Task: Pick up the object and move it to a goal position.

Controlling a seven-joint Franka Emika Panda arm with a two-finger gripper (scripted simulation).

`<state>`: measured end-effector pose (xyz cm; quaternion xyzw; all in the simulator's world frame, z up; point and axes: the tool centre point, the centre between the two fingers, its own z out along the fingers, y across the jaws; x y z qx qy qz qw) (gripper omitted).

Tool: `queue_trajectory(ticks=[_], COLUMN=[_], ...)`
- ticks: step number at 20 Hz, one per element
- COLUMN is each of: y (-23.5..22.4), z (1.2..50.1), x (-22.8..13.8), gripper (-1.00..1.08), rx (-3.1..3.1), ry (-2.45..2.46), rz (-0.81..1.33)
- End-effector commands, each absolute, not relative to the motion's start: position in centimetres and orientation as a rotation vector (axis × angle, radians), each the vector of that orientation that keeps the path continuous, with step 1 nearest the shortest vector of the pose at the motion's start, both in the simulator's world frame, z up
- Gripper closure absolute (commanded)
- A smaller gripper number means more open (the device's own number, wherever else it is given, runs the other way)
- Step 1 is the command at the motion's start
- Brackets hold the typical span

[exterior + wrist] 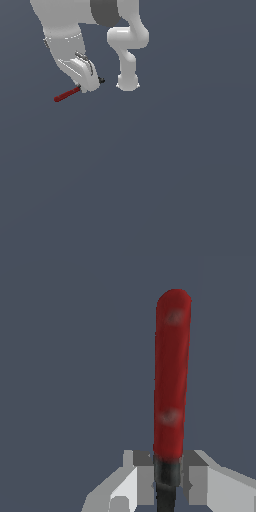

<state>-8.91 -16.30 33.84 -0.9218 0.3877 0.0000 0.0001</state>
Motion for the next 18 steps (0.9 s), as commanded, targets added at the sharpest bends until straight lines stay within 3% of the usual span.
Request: queue_trajectory(ticks=[1,9,18], y=[-17.2,-19.5,-20.6], z=[36.5,43.0,46.2], x=[-9.3,-9.9,-10.0], gripper=[1.08,1.08,1.08], rx=[-2.896,-2.898,-2.898], ry=[1.217,1.214,1.212], rz=[0.001,0.000,0.000])
